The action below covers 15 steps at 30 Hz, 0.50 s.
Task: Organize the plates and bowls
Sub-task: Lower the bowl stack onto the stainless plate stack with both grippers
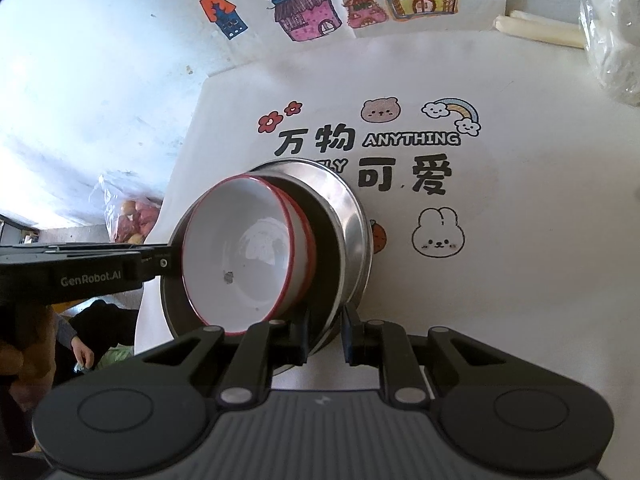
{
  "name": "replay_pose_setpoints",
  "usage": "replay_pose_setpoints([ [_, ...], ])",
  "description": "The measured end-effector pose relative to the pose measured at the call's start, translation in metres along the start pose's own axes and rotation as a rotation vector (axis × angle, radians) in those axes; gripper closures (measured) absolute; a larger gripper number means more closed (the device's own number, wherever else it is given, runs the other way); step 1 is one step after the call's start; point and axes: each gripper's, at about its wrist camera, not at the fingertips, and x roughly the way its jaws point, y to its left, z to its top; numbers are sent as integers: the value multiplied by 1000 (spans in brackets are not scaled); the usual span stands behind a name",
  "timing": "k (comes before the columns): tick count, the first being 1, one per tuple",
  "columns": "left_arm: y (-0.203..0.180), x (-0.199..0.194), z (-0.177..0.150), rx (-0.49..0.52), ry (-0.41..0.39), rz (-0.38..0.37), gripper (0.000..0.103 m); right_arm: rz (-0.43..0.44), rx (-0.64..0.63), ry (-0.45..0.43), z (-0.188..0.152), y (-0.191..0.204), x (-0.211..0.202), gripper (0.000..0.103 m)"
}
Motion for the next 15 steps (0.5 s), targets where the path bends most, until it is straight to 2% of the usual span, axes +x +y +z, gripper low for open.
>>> replay_pose_setpoints([
  [15,8,9,6,11,22,7,97,-9,27,8,6,2,12,84],
])
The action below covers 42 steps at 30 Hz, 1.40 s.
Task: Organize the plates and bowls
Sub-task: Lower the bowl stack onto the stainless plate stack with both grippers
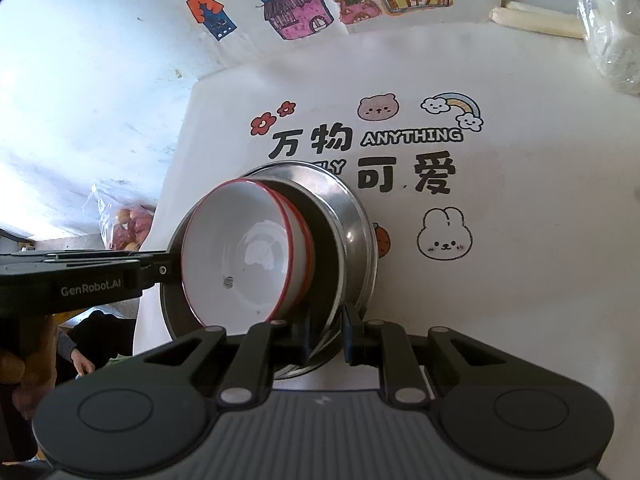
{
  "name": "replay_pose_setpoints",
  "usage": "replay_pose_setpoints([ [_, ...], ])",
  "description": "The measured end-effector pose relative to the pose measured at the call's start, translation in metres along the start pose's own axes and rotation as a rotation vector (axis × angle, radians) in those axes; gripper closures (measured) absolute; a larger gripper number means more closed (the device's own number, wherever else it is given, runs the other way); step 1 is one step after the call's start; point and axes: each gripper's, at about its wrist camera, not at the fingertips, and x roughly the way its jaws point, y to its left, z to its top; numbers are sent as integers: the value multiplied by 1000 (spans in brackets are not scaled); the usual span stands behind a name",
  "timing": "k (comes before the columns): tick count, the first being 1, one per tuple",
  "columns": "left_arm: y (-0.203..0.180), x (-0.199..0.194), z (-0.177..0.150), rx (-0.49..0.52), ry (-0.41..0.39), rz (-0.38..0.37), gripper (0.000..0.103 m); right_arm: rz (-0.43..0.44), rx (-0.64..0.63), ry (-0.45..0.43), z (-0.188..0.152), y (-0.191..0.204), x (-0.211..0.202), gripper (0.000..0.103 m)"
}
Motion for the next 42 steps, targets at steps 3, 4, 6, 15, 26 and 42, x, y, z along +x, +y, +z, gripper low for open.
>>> replay_pose_setpoints([
  [3,3,2,1,-2,4,1,97,-1,2,2,2,1,3,84],
  [4,4,3,2,-3,4,0,97,-2,3,2,3,2,3,84],
  [6,5,3,3,-3,5,0,97,-1,7,2,4,2,5,84],
  [15,10,9,9,-2,16,5,97,1,26,1,9,1,12,85],
  [26,12,12,14,-10,24,3,97,-5,38,4,11,0,16,85],
  [42,13,15,15,-17,36,10,96,-6,47,4,13,1,19,85],
])
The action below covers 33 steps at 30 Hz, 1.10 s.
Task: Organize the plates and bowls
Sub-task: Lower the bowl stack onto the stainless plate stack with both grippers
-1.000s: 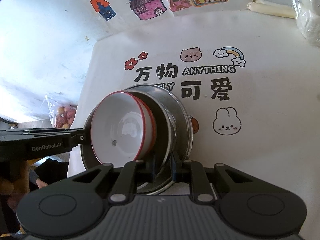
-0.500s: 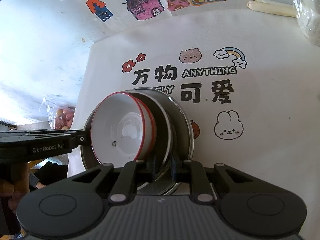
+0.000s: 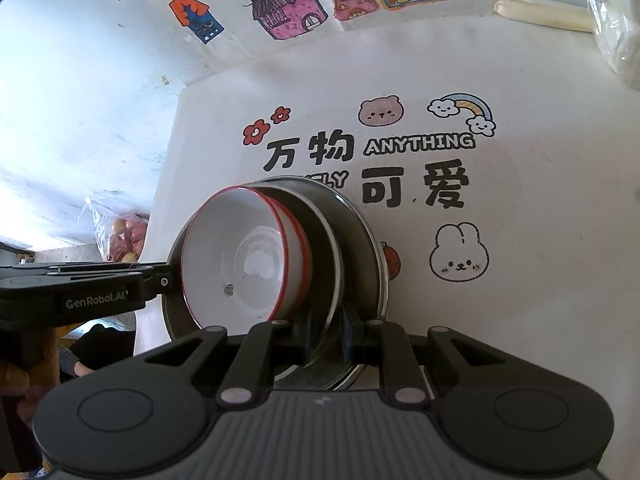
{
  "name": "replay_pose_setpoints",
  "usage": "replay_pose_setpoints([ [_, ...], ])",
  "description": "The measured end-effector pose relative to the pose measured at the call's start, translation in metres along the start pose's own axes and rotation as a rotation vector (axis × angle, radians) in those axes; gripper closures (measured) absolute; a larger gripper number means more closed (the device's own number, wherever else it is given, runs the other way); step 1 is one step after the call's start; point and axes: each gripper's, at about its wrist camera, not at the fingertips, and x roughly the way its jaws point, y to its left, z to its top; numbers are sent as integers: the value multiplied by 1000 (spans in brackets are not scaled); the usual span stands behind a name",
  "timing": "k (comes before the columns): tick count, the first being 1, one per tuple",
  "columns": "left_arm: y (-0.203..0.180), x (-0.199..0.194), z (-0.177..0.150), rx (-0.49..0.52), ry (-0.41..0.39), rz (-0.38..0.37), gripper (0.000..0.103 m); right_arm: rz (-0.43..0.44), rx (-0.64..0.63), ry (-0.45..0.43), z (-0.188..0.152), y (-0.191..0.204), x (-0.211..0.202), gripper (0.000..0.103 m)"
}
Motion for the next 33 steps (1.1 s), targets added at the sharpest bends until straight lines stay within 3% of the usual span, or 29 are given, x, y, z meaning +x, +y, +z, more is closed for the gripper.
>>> replay_pose_setpoints([
  [33,2,0,-4,-9,8,23,95,14,-3,24,-3,1,2,84],
])
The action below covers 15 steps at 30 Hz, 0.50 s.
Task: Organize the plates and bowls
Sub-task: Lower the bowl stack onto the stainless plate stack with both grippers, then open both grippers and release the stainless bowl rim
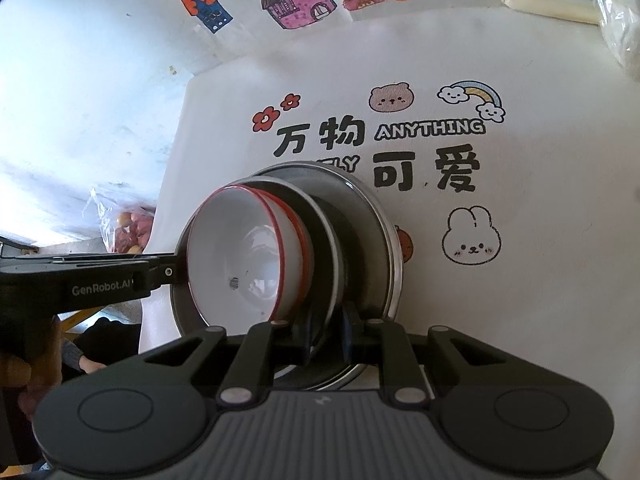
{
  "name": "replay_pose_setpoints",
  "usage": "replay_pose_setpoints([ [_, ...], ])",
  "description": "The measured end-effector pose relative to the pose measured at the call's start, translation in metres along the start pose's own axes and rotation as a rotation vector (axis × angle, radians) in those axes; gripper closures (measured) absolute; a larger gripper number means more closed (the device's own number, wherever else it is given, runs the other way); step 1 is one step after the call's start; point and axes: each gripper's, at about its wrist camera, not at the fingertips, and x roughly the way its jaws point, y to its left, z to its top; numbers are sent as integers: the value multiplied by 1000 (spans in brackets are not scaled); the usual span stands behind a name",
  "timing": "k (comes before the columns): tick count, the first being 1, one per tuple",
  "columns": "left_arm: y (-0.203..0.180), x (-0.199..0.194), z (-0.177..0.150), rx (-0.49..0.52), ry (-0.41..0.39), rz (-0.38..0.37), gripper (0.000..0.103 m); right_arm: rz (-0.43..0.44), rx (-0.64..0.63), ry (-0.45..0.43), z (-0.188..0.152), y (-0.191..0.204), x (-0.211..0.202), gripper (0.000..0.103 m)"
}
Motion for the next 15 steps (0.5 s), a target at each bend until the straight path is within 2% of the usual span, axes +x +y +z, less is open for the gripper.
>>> replay_pose_setpoints([
  [10,-1,0,-1,4,-4,0,95,-8,6,-12,-2,-1,-2,84],
  [13,-1,0,-1,5,-5,3,93,-29,11,-17,-2,-1,-3,77],
  [15,0,0,-1,9,-9,13,89,-32,18,-22,-3,-2,-5,76],
])
